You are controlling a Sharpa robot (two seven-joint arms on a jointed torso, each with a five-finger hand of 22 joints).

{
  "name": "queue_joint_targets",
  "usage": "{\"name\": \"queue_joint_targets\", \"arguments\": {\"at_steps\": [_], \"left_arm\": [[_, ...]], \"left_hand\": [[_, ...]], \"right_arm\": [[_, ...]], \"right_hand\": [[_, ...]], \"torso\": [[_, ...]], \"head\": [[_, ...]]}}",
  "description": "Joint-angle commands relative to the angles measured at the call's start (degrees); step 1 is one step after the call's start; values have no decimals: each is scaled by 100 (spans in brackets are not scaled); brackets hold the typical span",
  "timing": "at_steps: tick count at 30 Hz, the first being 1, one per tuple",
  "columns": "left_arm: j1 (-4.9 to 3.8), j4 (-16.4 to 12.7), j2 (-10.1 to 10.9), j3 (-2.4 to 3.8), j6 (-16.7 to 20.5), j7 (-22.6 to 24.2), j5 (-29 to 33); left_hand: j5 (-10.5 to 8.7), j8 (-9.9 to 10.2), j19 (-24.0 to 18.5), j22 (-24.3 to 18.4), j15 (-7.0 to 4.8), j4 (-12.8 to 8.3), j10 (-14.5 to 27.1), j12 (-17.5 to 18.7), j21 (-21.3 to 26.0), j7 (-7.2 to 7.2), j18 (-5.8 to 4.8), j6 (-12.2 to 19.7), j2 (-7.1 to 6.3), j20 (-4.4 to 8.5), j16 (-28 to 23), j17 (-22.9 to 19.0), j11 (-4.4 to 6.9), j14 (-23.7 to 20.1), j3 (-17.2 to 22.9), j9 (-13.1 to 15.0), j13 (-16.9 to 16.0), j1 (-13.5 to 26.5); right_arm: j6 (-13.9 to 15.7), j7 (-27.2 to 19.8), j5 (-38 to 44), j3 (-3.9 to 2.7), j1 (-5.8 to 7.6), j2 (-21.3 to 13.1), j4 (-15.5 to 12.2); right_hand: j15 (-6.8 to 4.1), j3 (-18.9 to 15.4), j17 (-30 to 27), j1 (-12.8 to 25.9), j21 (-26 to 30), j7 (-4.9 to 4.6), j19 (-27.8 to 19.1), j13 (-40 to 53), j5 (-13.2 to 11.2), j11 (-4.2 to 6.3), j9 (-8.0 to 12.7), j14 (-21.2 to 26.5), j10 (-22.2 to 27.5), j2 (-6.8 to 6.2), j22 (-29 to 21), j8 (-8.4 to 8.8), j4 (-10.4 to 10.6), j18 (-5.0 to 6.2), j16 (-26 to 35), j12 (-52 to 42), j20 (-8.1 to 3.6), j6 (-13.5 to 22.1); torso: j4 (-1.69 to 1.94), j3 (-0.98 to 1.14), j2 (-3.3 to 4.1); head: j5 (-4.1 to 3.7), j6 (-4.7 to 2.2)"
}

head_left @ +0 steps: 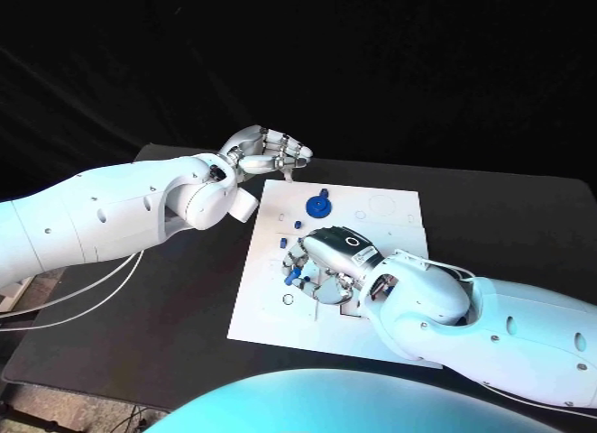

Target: Assemble the parts on the task board

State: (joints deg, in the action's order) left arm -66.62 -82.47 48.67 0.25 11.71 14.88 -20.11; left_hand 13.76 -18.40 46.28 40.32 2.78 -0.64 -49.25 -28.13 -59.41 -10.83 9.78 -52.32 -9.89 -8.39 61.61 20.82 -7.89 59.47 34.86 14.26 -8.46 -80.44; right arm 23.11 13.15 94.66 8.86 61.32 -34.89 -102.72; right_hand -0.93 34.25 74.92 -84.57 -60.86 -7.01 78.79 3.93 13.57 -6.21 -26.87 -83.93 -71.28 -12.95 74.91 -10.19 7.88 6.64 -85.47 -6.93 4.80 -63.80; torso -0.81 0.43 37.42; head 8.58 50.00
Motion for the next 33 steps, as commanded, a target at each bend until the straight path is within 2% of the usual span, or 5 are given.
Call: {"name": "queue_joint_targets", "arguments": {"at_steps": [1, 2, 3, 12, 33], "left_arm": [[-3, 14, -43, 2, -119, 45, -41], [-3, 19, -54, 2, -124, 45, -46], [-3, 24, -67, 1, -131, 45, -52], [-3, 38, -110, -1, -152, 36, -90], [-5, 31, -112, 0, -161, 27, -122]], "left_hand": [[15, 13, -34, 8, 41, -26, 33, 26, -5, -21, 80, 11, 52, -15, -32, -9, 4, 3, 1, -8, 7, 5], [15, 13, -34, 8, 41, -26, 33, 26, -5, -21, 80, 11, 52, -15, -32, -9, 4, 3, 1, -8, 7, 5], [15, 13, -34, 8, 41, -26, 33, 26, -5, -21, 80, 11, 52, -15, -32, -9, 4, 3, 1, -8, 7, 5], [14, 11, -35, 8, 42, -28, 35, 28, -5, -21, 80, 10, 54, -16, -31, -9, 3, 3, 1, -7, 12, 6], [13, 11, -37, 7, 45, -28, 40, 32, -4, -22, 80, 15, 55, -19, -32, -10, 1, 3, -3, -9, 22, 12]], "right_arm": [[-135, -132, 59, 2, -71, 80, 108], [-171, -127, 46, 2, -99, 109, 147], [-221, -119, 32, 4, -132, 144, 198], [-461, -63, 12, 26, -213, 268, 377], [-776, 44, 102, 40, -243, 318, 459]], "right_hand": [[-19, -16, 68, 24, 50, -25, -35, 121, -803, 414, -49, -328, -372, 135, 207, -65, -90, -71, -8, -30, -35, -28], [-41, -8, 70, 47, 64, -4, -40, 122, -873, 335, -49, -329, -355, 140, 205, -57, -114, -74, -9, -13, -25, -2], [-39, -3, 57, 60, 65, -7, -40, 123, -890, 328, -50, -327, -350, 146, 206, -56, -126, -75, -4, -6, -23, 4], [-36, -1, 55, 69, 83, -9, -47, 124, -900, 327, -51, -326, -349, 150, 199, -56, -132, -72, -4, -2, -22, 8], [-33, 0, 49, 90, 101, -10, -54, 126, -912, 324, -54, -325, -348, 153, 193, -58, -142, -70, -1, 3, -19, 11]], "torso": [[-8, -10, 2], [-13, -8, 4], [-12, -8, 7], [-11, -4, 4], [-10, -1, 5]], "head": [[52, 0], [65, 0], [79, 0], [108, 0], [133, 0]]}}
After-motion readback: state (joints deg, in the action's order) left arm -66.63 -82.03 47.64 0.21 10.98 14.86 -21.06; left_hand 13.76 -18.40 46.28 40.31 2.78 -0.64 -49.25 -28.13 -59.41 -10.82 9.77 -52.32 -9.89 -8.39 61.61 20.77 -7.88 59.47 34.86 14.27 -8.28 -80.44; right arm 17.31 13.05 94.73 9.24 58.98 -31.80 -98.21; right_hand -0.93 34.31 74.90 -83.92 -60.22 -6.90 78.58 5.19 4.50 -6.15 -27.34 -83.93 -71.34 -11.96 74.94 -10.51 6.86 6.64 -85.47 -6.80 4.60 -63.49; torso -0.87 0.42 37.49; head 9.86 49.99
